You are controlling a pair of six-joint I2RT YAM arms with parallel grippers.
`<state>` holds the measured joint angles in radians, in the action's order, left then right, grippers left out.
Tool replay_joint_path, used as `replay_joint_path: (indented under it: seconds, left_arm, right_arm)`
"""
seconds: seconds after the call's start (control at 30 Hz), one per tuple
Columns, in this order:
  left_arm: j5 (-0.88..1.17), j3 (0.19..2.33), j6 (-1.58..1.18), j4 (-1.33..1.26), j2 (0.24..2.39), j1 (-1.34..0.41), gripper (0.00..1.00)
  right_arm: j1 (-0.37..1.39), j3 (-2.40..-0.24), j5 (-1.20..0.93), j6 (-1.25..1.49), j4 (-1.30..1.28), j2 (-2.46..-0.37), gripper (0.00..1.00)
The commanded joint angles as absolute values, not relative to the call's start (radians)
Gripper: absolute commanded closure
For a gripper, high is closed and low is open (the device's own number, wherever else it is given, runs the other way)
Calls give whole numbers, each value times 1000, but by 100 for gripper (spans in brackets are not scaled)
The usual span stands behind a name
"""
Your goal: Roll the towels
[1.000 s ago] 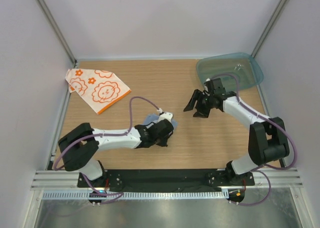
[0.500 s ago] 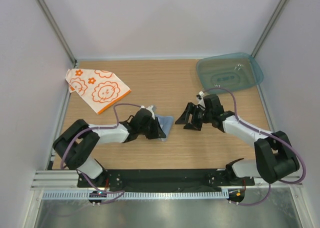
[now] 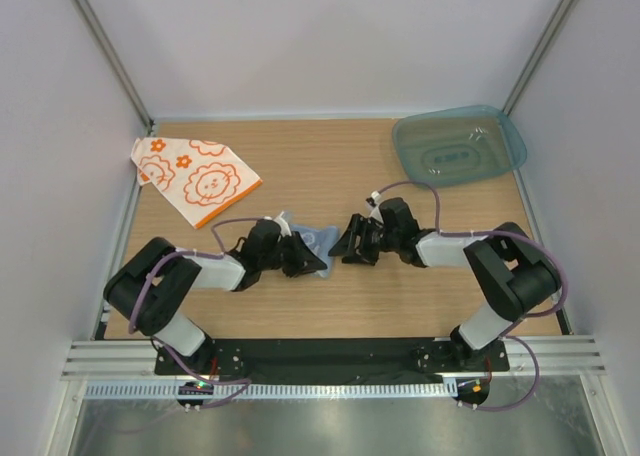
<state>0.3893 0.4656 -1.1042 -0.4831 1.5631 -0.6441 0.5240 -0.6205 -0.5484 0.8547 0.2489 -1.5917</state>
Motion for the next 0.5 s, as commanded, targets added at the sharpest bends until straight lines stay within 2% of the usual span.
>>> replay_joint_path:
  seconds: [0.0,0.23,0.47]
  left_arm:
    - [440,453,-1138,-584,1578,-623,100]
    - [482,437,-1160,-646,1635,-607,100]
    - [492,417,-1175,-702,1660,-603,100]
  right_arm:
    - [532,-614,-538,888,409,-1630,37]
    - [552,-629,-529,907,502,-1712,39]
    - [569,-638,-517,922,557,-1782,45]
